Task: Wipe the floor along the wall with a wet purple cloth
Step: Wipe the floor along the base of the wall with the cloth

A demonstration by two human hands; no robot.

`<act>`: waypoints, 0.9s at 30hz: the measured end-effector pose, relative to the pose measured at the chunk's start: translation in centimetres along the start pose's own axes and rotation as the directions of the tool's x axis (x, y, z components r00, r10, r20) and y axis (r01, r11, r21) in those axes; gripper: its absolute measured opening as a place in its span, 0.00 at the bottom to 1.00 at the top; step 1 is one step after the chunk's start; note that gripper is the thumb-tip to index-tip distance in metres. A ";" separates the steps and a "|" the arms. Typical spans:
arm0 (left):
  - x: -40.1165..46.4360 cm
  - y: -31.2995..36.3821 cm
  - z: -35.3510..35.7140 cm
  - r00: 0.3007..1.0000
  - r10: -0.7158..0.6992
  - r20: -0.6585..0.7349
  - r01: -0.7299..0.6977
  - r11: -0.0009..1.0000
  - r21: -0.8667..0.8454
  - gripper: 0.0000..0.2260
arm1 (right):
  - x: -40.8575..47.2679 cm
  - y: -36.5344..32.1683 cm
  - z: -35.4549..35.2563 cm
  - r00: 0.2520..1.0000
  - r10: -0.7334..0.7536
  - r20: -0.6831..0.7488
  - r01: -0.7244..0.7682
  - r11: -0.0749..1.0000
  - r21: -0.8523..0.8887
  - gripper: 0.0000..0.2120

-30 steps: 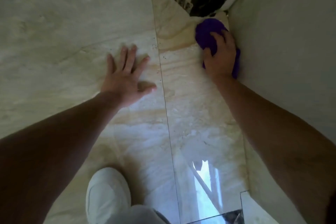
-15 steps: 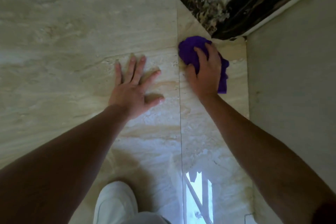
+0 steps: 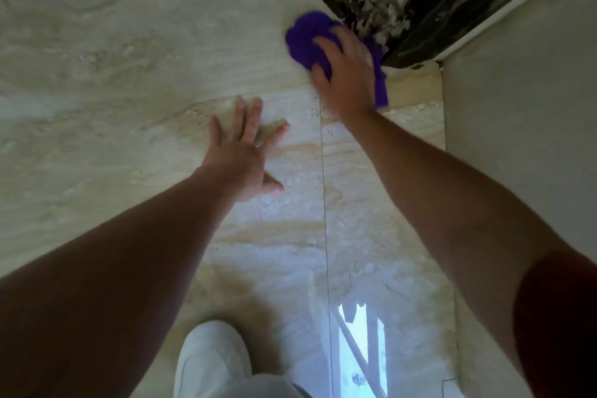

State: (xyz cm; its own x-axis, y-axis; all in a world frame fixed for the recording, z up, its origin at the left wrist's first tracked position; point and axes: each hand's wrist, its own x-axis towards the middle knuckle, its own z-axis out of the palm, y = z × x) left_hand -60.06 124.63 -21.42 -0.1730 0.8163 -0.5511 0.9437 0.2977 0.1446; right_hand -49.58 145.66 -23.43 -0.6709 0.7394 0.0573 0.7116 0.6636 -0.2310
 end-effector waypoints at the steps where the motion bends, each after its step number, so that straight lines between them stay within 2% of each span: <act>1: -0.2 0.5 -0.3 1.000 -0.017 0.009 0.017 1.000 -0.003 0.51 | -2.5 1.6 -0.4 0.999 0.034 -0.014 -0.034 0.999 -0.018 0.22; 4: -0.6 3.2 -1.3 0.991 -0.104 0.083 0.105 0.994 -0.016 0.57 | -8.9 8.2 -2.8 0.985 0.174 0.002 -0.174 0.984 -0.047 0.21; 6: -0.7 5.2 -1.2 0.974 -0.183 0.134 0.188 0.982 -0.023 0.64 | -10.3 11.3 -4.5 0.977 0.213 0.027 -0.211 0.975 -0.077 0.23; 8: -0.4 6.0 -0.5 0.966 -0.226 0.124 0.230 0.973 -0.018 0.67 | -8.8 11.3 -4.2 0.963 0.268 0.002 -0.267 0.960 -0.088 0.24; 11: 0.2 5.7 0.4 0.971 -0.220 0.090 0.223 0.975 -0.023 0.68 | -5.5 9.8 -2.8 0.898 0.437 -0.049 -0.440 0.896 -0.068 0.23; 15: 0.3 5.6 0.9 0.974 -0.205 0.092 0.208 0.978 -0.023 0.68 | -8.2 11.7 -3.9 0.936 0.342 0.082 -0.338 0.939 -0.060 0.24; 18: 0.6 5.9 0.3 0.967 -0.232 0.107 0.235 0.972 -0.014 0.68 | -15.8 10.9 -4.8 0.946 0.316 0.067 -0.318 0.948 0.020 0.24; 21: -1.4 6.5 0.6 0.972 -0.236 0.018 0.237 0.970 -0.047 0.61 | -25.6 8.5 -5.8 0.928 0.362 0.089 -0.366 0.930 0.034 0.23; 24: -5.8 9.4 3.3 0.952 -0.262 -0.160 0.241 0.960 -0.141 0.44 | -34.2 7.4 -7.3 0.913 0.392 0.117 -0.401 0.913 0.073 0.21; 25: -7.1 10.4 4.5 0.949 -0.242 -0.202 0.218 0.967 -0.134 0.40 | -36.0 7.1 -7.4 0.907 0.398 0.140 -0.411 0.908 0.078 0.21; 27: -9.6 13.2 6.9 0.963 -0.110 -0.247 0.098 0.993 -0.059 0.36 | -39.3 6.8 -8.0 0.890 0.419 0.178 -0.439 0.894 0.092 0.22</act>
State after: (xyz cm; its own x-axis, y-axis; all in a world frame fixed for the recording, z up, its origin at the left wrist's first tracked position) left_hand -44.01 117.32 -19.85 -0.3396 0.8756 -0.3434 0.9039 0.4048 0.1383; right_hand -16.74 122.05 -19.52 -0.3364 0.9159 -0.2191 0.9113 0.2580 -0.3208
